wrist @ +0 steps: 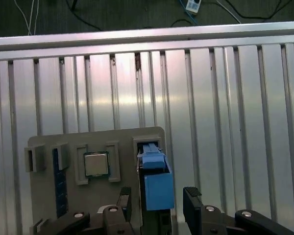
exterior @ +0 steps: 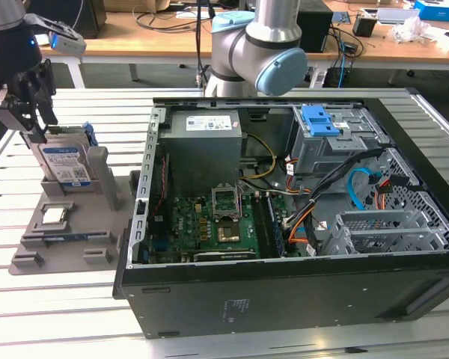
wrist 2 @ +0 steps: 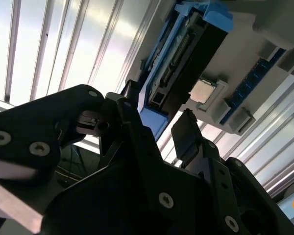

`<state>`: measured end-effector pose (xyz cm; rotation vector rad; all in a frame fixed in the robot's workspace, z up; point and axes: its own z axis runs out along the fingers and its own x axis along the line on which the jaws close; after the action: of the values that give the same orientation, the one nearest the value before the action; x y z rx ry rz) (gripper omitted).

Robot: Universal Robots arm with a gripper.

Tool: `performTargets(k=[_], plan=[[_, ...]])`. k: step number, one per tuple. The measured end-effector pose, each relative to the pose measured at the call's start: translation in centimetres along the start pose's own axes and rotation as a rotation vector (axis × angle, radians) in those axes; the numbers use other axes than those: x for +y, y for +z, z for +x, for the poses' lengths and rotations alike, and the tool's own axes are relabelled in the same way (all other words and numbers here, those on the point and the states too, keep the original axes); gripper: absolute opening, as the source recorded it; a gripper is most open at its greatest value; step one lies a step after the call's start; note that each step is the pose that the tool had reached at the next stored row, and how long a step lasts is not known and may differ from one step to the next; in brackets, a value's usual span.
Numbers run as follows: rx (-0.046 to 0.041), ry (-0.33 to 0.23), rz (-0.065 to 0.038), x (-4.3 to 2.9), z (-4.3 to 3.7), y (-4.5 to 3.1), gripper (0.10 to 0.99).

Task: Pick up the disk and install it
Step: 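Pick up the disk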

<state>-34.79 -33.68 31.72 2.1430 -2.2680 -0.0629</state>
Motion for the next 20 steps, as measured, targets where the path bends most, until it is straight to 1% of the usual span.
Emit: performTargets(k=[1,3,6,10,11,12,17,18,19,20], plan=[[0.0004,-0.008,0.000,-0.01,-0.06,0.22,0.541],[0.0011,-0.023,0.000,-0.03,-0.23,0.95,0.541],[0.0012,-0.026,0.000,-0.07,-0.27,1.85,0.541],[0.0013,-0.028,0.000,-0.09,-0.26,2.56,0.541],[0.0013,-0.028,0.000,-0.11,-0.25,2.84,0.541],[0.0013,-0.028,0.000,-0.12,-0.25,2.96,0.541],[0.0014,-0.028,0.000,-0.12,-0.25,2.99,0.541],[0.0014,-0.028,0.001,-0.11,-0.25,3.00,0.541],[0.0007,-0.028,0.011,-0.11,-0.26,3.02,0.541],[0.0000,-0.028,0.030,-0.11,-0.25,3.03,0.541]])
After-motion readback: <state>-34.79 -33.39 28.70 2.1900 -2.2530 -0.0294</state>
